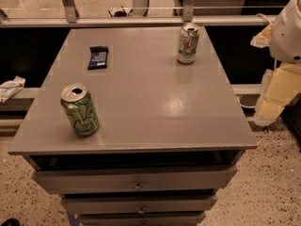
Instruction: Pick green can
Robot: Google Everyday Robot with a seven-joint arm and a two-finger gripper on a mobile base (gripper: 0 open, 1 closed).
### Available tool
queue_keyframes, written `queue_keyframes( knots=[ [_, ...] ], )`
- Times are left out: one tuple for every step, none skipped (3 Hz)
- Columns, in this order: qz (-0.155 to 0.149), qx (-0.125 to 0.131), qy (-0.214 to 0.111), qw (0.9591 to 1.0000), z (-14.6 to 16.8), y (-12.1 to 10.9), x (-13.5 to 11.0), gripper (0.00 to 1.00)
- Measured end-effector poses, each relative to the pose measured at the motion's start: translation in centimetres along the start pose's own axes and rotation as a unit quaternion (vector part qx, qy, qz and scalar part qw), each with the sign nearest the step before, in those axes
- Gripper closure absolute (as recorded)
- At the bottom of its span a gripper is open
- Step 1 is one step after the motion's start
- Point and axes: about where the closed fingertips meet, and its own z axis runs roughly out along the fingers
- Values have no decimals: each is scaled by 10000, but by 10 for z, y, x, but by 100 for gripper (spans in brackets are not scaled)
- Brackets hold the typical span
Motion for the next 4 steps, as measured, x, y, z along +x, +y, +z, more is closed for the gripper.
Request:
queue_keyframes(
  knots=[
    [-12, 29, -29, 10000, 0, 0, -1, 0],
    [-38, -109, -616, 9980, 33, 5, -19, 0],
    [73, -327, -1414, 9894, 71, 7, -47, 0],
    [208, -644, -2245, 9721, 107, 8, -96, 0]
  ],
)
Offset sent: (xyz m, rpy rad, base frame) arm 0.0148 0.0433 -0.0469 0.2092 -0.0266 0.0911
